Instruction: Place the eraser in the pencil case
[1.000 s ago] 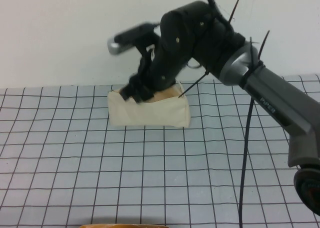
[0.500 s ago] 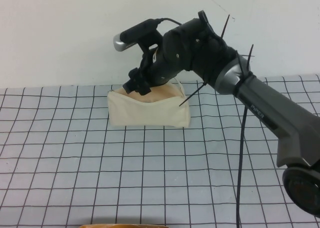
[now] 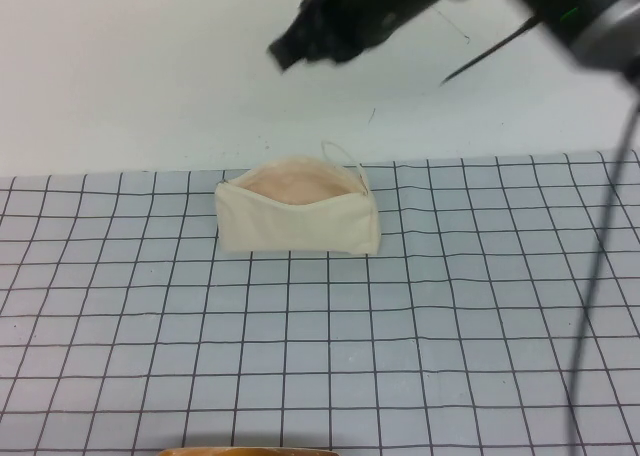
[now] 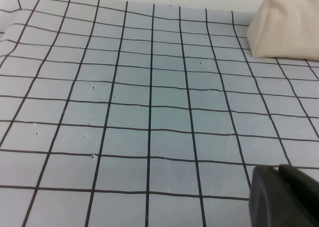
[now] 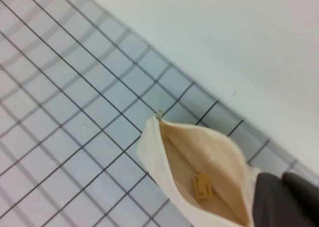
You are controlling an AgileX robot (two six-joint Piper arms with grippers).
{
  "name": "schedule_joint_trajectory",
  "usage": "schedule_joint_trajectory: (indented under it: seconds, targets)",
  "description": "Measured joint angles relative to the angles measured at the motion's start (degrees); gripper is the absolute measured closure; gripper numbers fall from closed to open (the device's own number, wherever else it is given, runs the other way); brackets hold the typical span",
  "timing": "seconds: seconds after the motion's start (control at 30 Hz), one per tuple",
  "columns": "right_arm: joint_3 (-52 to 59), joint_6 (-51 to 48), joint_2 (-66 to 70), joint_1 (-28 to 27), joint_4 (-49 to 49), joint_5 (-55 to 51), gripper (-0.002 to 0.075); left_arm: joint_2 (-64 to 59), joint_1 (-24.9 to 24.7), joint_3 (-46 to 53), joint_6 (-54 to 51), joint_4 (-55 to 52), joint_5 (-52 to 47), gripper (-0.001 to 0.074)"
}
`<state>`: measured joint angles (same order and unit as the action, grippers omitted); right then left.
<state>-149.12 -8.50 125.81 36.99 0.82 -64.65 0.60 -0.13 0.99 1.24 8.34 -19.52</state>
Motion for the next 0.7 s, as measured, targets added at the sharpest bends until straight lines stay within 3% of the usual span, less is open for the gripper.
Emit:
schedule_joint_trajectory:
  seconds: [0.13, 0.43, 0.67, 0.7]
  targets:
    - [-0.09, -3.54, -7.55, 0.0, 2.05, -4.96, 0.0721, 0.0, 0.0, 0.0, 0.0, 0.0, 0.0, 0.0736]
    - [3.46, -7.68, -21.66, 0.0, 6.04, -4.96, 0.0727, 0.0, 0.0, 0.0, 0.0, 0.0, 0.0, 0.0736]
    - [22.14, -8.68, -35.63, 0.0, 4.32, -4.96, 0.0727, 0.0, 0.0, 0.0, 0.0, 0.0, 0.0, 0.0736]
    - [34.18, -9.03, -42.77, 0.0, 3.08, -4.96, 0.0727, 0.0, 0.0, 0.0, 0.0, 0.0, 0.0, 0.0736]
